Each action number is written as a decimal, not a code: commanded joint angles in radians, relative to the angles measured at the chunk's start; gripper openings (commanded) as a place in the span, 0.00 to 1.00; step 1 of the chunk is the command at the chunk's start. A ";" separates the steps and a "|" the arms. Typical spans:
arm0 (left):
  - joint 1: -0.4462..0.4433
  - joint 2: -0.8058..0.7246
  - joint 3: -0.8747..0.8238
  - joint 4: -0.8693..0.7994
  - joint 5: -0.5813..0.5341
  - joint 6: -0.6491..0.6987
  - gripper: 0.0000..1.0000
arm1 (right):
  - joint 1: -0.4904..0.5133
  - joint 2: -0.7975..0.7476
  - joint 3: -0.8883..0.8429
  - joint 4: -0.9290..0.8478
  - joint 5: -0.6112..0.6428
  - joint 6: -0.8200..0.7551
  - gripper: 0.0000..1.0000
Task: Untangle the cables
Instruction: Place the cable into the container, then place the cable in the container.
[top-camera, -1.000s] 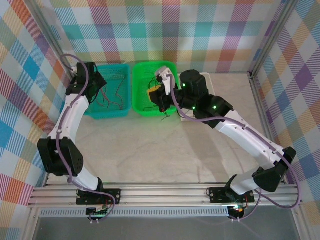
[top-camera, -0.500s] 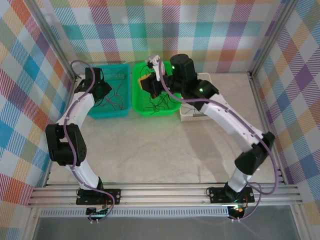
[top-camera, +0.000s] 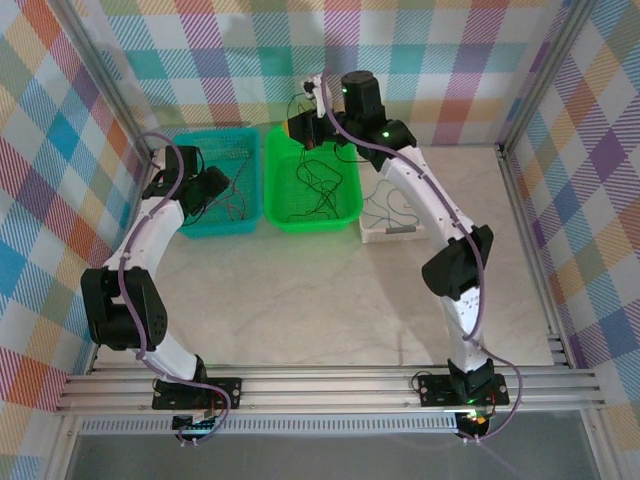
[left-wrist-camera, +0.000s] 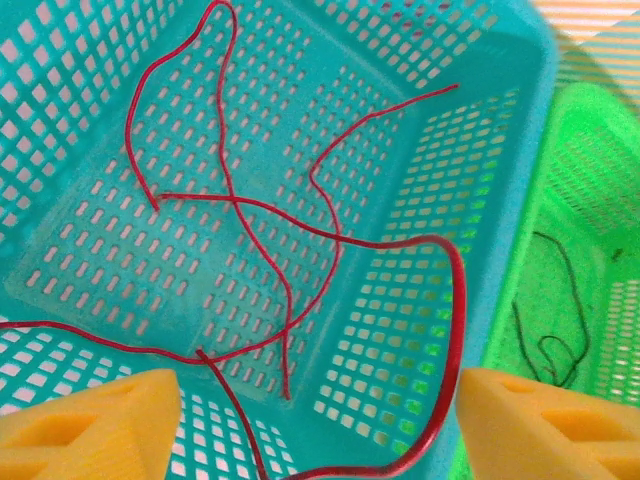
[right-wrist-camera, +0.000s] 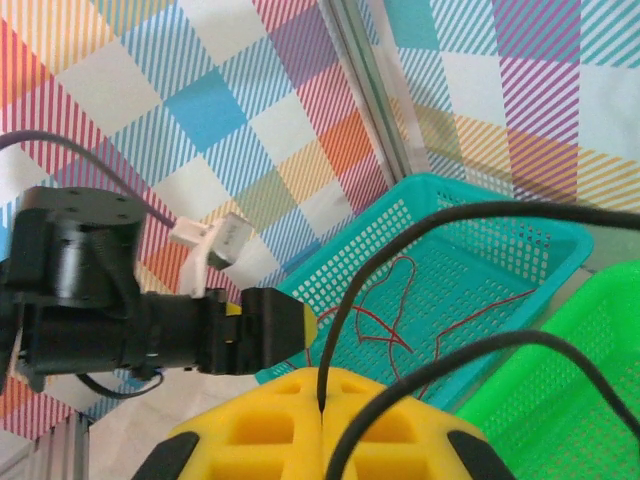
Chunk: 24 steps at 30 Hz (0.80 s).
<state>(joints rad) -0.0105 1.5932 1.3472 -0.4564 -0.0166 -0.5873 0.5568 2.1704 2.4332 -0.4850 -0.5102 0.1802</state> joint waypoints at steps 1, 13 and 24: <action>0.010 -0.056 0.020 -0.043 0.020 0.004 0.75 | -0.007 0.071 0.079 -0.065 -0.063 0.035 0.00; 0.010 -0.169 0.036 -0.130 0.026 -0.027 0.79 | -0.029 0.225 0.144 -0.124 -0.063 0.029 0.00; -0.033 -0.409 -0.086 -0.160 -0.003 -0.036 0.98 | -0.058 0.348 0.155 -0.121 -0.029 0.051 0.00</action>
<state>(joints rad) -0.0250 1.2133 1.2999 -0.5777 -0.0029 -0.6258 0.5121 2.4897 2.5462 -0.6041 -0.5484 0.2214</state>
